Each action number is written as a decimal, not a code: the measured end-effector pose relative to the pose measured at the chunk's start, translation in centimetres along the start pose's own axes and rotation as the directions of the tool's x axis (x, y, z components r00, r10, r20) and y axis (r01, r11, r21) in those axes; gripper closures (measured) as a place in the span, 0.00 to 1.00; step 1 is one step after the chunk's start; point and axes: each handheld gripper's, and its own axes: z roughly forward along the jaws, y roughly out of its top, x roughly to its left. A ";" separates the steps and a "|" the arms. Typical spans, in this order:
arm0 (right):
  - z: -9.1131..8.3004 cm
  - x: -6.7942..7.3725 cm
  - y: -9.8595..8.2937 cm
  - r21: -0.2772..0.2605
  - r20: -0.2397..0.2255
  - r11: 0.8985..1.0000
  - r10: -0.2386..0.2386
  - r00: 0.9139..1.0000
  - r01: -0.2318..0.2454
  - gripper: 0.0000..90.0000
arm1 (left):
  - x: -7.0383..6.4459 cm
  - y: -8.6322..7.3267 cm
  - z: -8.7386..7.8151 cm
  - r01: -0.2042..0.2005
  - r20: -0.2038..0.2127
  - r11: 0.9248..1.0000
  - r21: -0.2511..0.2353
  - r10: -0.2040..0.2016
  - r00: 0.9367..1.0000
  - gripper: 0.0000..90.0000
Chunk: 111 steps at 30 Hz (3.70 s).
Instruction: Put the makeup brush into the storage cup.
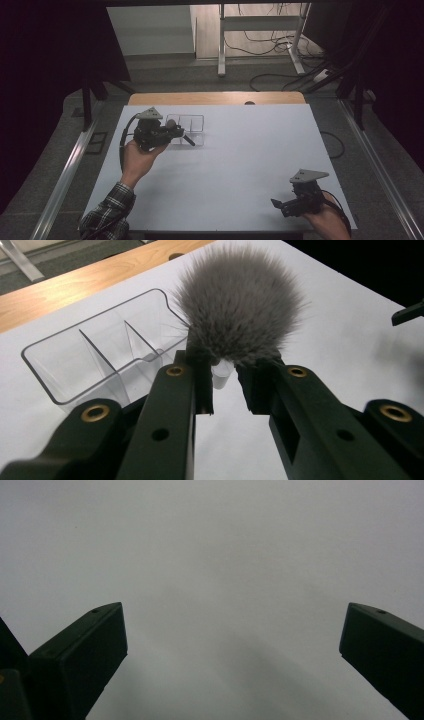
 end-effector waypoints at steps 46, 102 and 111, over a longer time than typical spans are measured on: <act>-1.5 -0.3 -1.2 -0.023 0.035 1.000 0.014 0.999 -0.013 0.00 | 2.1 5.1 1.6 -0.022 -0.098 1.000 -0.009 0.021 0.995 0.85; -1.5 -0.2 -1.5 -0.001 0.020 1.000 0.011 1.000 -0.011 0.00 | 3.2 3.3 7.2 0.004 -0.122 0.998 0.069 0.004 0.993 0.85; -1.4 -0.2 -1.5 0.000 0.019 1.000 0.011 1.000 -0.011 0.00 | 3.2 2.6 8.2 0.006 -0.126 0.996 0.086 0.005 0.992 0.85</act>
